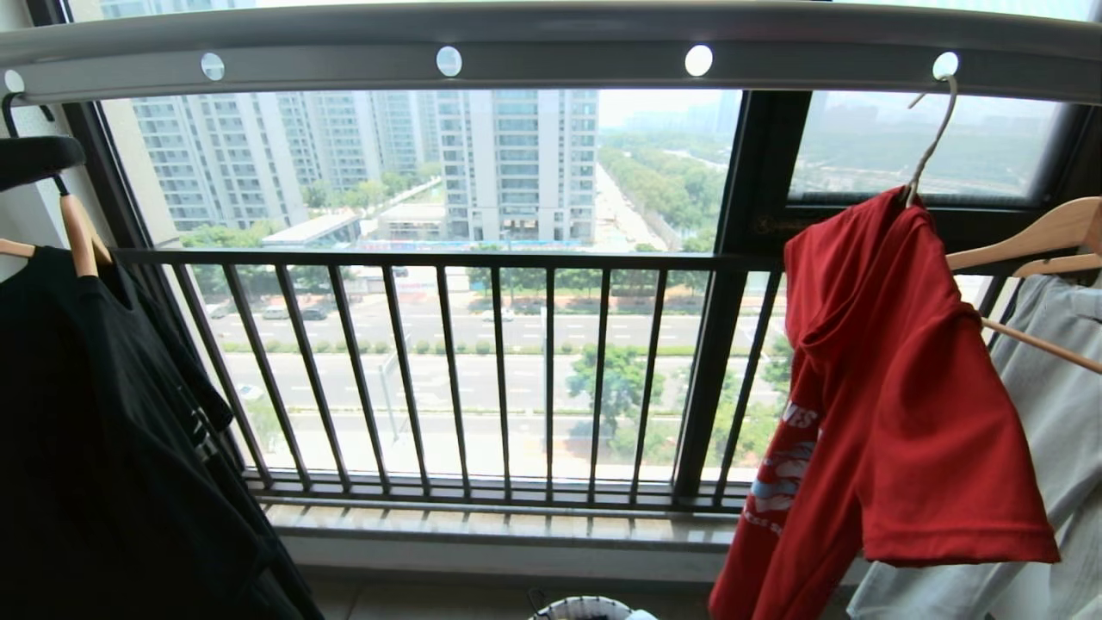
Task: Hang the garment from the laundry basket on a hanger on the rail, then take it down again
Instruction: Take the clothes off the clothes rack
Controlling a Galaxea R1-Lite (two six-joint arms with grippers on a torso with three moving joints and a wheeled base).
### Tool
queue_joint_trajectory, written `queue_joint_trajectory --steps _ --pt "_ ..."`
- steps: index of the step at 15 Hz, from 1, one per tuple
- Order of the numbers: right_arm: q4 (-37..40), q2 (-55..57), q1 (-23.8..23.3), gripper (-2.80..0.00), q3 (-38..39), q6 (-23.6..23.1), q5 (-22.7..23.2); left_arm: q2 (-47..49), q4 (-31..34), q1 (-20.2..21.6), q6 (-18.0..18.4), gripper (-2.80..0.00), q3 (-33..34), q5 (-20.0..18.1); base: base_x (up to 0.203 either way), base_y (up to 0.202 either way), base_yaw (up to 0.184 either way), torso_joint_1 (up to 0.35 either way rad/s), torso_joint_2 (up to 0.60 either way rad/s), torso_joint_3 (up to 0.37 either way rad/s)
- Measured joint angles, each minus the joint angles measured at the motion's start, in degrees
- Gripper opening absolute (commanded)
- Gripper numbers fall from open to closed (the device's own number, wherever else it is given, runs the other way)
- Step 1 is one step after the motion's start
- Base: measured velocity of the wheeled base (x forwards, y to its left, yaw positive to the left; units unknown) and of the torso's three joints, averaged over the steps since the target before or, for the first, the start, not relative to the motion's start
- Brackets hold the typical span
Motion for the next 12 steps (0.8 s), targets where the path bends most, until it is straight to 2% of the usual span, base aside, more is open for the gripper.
queue_joint_trajectory --steps 4,6,10,12 --pt "0.2 -8.9 0.1 -2.80 1.6 1.8 0.4 -5.0 0.3 0.0 -0.1 -2.80 3.7 -0.5 0.000 0.000 0.000 0.000 0.00 0.000" --pt "1.9 -13.4 0.1 -2.80 2.6 3.4 0.3 -9.1 2.7 0.0 -0.1 -2.80 5.1 -0.5 0.000 0.000 0.000 0.000 0.00 0.000" --pt "4.7 -21.4 -0.2 -2.80 3.5 5.6 0.2 -20.3 16.5 0.1 -0.1 -2.80 6.9 -4.7 0.000 0.000 0.000 0.000 0.00 0.000" --pt "6.0 -25.0 -1.9 -2.80 3.6 5.7 0.2 -26.1 20.8 1.4 -0.2 -2.80 9.8 -6.0 0.000 0.000 0.000 0.000 0.00 0.000"
